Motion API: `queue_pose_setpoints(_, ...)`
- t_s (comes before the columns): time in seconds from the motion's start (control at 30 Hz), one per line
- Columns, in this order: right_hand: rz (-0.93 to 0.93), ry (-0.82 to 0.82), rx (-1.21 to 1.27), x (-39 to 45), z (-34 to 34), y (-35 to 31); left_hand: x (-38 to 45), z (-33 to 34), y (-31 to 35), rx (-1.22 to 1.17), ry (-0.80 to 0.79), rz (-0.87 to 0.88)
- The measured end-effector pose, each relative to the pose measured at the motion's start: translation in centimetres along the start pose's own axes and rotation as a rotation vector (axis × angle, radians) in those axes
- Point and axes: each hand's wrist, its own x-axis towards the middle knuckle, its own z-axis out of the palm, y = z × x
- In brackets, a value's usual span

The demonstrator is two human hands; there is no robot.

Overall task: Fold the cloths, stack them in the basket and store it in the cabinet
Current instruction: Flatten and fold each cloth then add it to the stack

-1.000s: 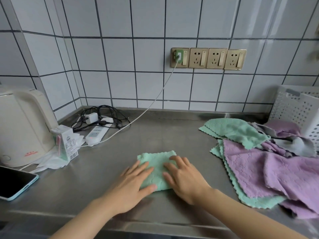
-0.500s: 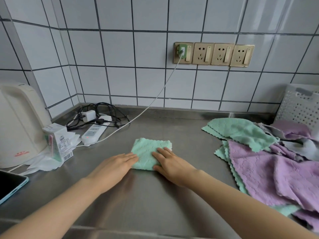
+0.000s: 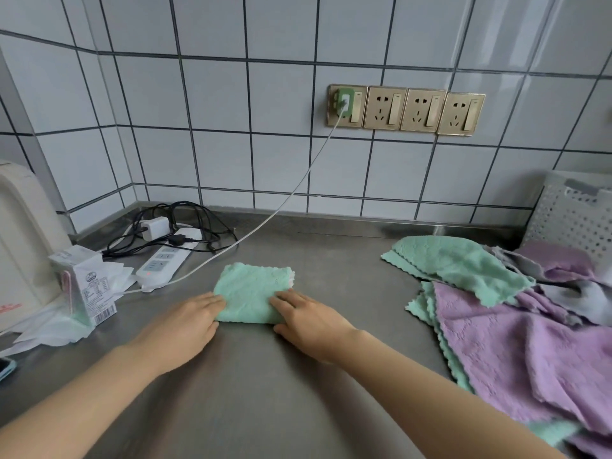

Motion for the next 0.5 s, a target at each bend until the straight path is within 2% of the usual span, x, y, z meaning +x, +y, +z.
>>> queue_pose_setpoints(0.27, 0.178, 0.022, -0.089, -9.3, -4.8, 6.8, 2.8, -1.5, 8.2, -0.094, -0.083, -0.032)
queue_pose_setpoints(0.5, 0.396, 0.13, -0.262, -16.9, -8.4, 13.8, 7.3, -1.1, 18.4, -0.173, -0.125, 0.105)
